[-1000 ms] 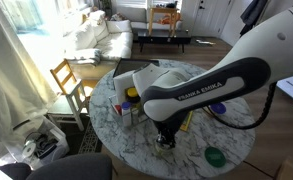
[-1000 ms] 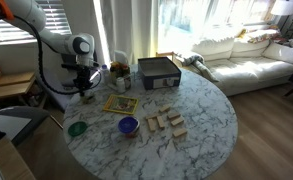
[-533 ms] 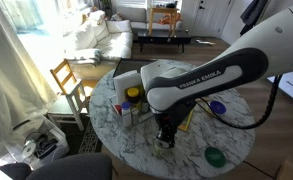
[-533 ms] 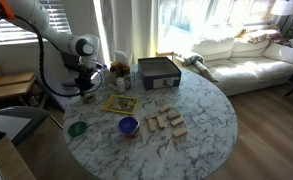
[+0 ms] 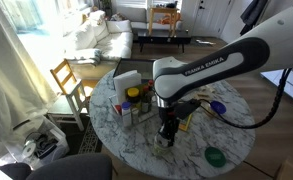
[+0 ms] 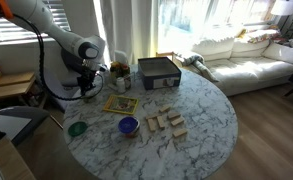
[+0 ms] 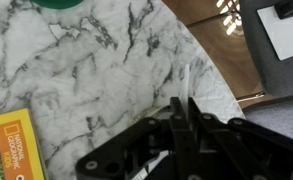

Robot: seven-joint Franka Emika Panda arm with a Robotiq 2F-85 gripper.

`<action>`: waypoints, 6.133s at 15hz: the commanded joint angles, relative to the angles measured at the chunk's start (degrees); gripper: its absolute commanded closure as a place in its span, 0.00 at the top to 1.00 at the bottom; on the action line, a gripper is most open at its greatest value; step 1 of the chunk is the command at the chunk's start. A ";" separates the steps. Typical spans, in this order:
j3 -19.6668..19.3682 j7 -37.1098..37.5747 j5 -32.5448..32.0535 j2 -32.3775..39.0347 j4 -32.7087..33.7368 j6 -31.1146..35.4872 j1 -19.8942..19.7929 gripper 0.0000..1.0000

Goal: Scoop up the contents in the can and put the scoop on the table

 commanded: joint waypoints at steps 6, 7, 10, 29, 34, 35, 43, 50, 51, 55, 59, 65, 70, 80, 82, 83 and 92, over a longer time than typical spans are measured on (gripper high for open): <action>1.27 -9.74 10.05 -3.40 -7.63 8.01 -5.50 0.02; 1.48 -11.08 11.49 -3.94 -8.36 8.86 -6.07 0.02; 0.69 -9.14 10.13 -2.82 -5.86 7.18 -5.17 0.07; 1.03 -26.84 19.27 -5.69 -3.56 -6.06 -11.62 0.07; 0.91 -26.47 19.60 -4.73 -2.79 -7.52 -11.56 0.02; 0.97 -28.19 21.19 -3.32 -1.76 -11.02 -13.33 0.02; -2.73 -38.39 19.14 5.48 3.16 -32.70 -19.85 0.02; -3.54 -36.58 20.04 1.84 0.69 -29.69 -18.17 0.02; -3.59 -36.94 19.71 5.24 2.92 -31.49 -18.64 0.02; -2.09 -40.76 20.75 13.58 7.60 -36.17 -19.80 0.02; -1.01 -42.36 21.36 20.43 12.93 -39.75 -19.52 0.02; -0.82 -42.67 23.53 22.09 15.98 -34.94 -18.73 0.02; -1.28 -39.40 23.65 22.74 17.19 -29.75 -18.22 0.02; -1.22 -32.72 22.83 23.72 18.21 -28.38 -18.63 0.38; -1.30 -32.08 22.72 23.63 18.51 -28.32 -18.80 0.53; -1.35 -31.80 22.60 23.44 18.59 -28.21 -18.84 0.60; -1.59 -33.23 21.78 18.43 16.89 -26.91 -19.42 1.00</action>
